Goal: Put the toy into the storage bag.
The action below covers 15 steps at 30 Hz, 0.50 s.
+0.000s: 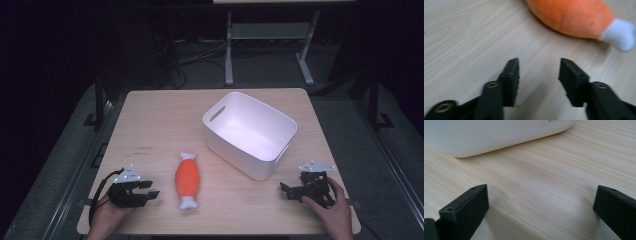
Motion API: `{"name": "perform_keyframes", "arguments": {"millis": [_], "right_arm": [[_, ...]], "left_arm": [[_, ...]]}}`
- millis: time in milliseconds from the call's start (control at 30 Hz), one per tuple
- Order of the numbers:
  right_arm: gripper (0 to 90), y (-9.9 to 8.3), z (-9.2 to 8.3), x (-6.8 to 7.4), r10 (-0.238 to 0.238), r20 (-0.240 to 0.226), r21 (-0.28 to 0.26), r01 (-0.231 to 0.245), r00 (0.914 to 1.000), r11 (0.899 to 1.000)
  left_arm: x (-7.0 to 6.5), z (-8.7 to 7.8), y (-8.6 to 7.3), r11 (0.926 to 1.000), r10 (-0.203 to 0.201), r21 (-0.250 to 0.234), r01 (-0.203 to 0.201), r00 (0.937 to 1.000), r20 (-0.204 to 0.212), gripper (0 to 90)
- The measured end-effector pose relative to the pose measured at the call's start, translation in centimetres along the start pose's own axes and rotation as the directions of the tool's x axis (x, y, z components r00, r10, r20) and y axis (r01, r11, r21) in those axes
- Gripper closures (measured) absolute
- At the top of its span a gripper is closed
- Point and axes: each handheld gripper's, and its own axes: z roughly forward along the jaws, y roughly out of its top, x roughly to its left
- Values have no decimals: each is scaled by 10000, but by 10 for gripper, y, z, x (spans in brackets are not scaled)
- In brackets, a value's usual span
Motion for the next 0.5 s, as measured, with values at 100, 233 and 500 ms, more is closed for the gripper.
{"name": "perform_keyframes", "arguments": {"millis": [100, 233, 500], "right_arm": [[0, 0, 0, 0, -2, 0, -2, 2, 10000, 10000], [0, 0, 0, 0, 1, 1, 0, -1, 10000, 10000], [0, 0, 0, 0, -3, 2, 0, 3, 10000, 10000]], "left_arm": [[-3, -2, 5, 9999, -85, 92, 81, 9993, 371, 621], [-6, -4, 11, 9997, -38, 258, 18, 9971, 762, 781], [-18, -6, 26, 9984, 230, 496, -288, 9931, 1150, 895]]}}
